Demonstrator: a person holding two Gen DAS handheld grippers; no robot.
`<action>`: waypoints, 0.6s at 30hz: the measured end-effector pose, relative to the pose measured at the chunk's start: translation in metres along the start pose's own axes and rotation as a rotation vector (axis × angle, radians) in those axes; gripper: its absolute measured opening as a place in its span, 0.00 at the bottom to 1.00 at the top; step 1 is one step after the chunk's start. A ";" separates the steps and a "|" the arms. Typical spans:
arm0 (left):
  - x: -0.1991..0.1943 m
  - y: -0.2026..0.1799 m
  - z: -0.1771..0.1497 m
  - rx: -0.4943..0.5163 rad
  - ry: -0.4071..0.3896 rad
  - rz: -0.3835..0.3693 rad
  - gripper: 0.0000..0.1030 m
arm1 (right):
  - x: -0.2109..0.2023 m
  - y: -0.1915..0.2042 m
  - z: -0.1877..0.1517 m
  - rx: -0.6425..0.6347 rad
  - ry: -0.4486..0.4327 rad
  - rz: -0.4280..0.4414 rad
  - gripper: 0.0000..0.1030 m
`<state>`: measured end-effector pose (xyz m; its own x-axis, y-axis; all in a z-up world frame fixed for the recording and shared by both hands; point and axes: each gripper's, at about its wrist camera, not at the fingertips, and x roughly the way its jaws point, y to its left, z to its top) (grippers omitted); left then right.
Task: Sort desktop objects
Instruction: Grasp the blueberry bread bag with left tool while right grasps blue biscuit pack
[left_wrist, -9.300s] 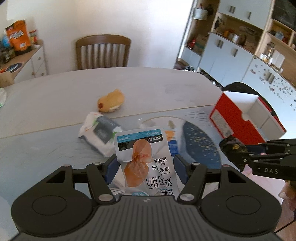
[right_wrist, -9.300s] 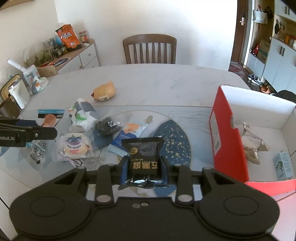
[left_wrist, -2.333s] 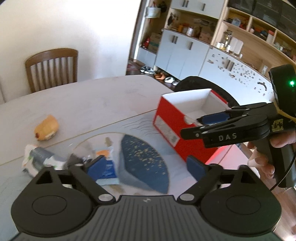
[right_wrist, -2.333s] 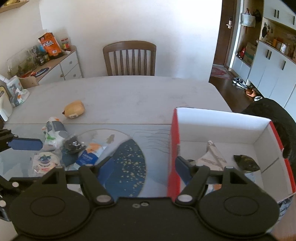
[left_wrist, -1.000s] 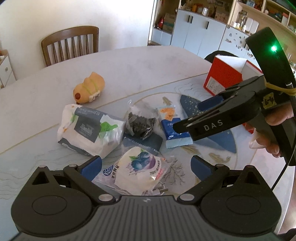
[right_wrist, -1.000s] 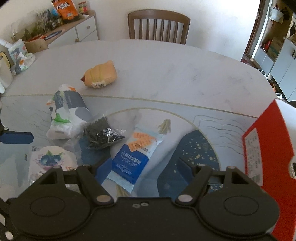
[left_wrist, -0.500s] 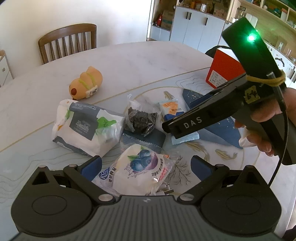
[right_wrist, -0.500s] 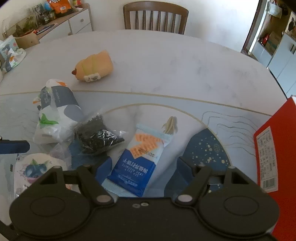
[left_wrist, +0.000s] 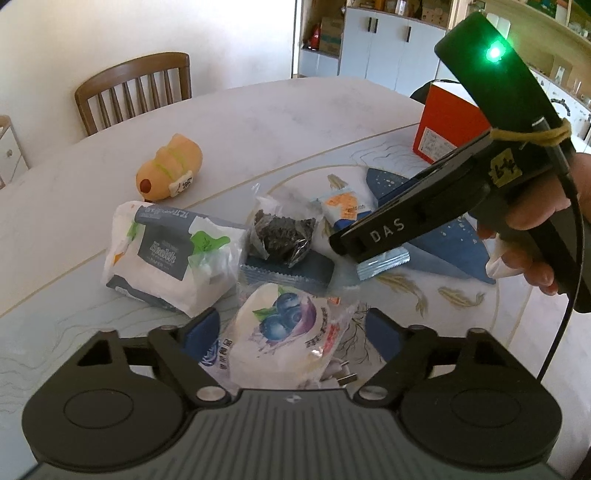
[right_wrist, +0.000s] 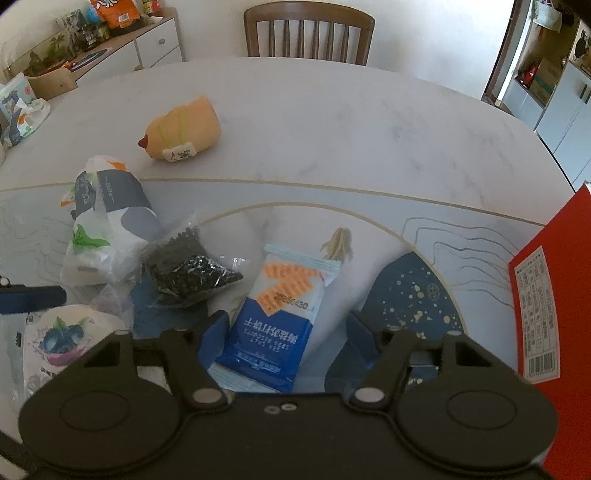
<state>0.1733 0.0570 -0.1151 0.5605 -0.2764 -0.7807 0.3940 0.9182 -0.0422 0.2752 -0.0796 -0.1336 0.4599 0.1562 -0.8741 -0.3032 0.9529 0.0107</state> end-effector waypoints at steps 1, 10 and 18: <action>0.000 0.000 0.000 -0.001 0.001 0.000 0.76 | 0.000 0.000 0.000 0.001 -0.001 -0.001 0.61; 0.002 -0.003 -0.001 0.000 0.020 0.011 0.57 | -0.005 -0.005 0.000 0.005 -0.004 -0.004 0.45; 0.000 -0.006 0.002 -0.013 0.029 0.026 0.52 | -0.009 -0.009 -0.002 0.010 -0.017 -0.004 0.34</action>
<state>0.1724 0.0511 -0.1137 0.5493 -0.2442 -0.7992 0.3702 0.9285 -0.0293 0.2719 -0.0900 -0.1264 0.4753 0.1566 -0.8658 -0.2927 0.9561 0.0123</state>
